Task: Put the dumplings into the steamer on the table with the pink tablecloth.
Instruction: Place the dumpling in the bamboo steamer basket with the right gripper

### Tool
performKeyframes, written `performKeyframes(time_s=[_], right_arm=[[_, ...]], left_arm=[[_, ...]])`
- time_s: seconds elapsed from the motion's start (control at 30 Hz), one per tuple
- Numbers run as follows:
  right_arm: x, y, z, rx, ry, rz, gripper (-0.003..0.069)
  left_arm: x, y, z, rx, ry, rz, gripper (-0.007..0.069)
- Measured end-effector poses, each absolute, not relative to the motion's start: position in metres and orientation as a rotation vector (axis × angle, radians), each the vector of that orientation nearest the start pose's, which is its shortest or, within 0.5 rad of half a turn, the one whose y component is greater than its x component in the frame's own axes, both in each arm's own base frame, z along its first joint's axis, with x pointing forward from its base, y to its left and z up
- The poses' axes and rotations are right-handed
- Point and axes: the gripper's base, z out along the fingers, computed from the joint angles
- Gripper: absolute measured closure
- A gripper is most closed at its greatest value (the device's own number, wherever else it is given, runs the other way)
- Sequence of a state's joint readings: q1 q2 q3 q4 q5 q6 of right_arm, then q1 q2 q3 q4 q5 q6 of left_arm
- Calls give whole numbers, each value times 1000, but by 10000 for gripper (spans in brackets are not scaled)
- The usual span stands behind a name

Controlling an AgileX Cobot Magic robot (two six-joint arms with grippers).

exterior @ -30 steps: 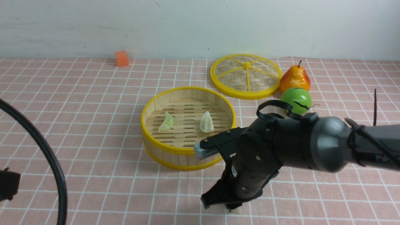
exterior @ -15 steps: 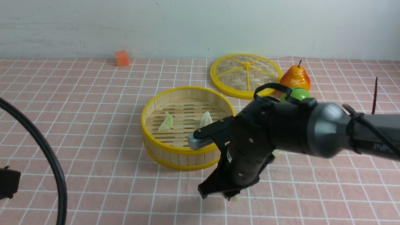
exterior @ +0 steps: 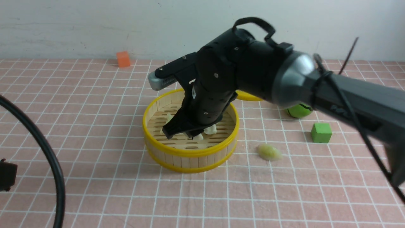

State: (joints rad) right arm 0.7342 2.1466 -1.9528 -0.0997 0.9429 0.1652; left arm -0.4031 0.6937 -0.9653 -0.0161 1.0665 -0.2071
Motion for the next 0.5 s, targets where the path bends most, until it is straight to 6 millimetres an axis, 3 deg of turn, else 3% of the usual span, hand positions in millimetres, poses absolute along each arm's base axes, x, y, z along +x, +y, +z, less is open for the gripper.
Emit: performKeyframes(time_s=[0.17, 0.33, 0.43, 0.5], right_arm=[[387, 331, 223, -756, 2526, 170, 463], [404, 328, 206, -700, 2567, 172, 465], [410, 322, 207, -651, 2592, 213, 425], [412, 317, 209, -620, 2619, 245, 328]], left_arm=[[95, -42, 383, 224, 2291, -338, 638], [95, -42, 383, 224, 2290, -336, 637], [95, -42, 383, 224, 2290, -333, 636], [95, -42, 383, 224, 2290, -332, 636]])
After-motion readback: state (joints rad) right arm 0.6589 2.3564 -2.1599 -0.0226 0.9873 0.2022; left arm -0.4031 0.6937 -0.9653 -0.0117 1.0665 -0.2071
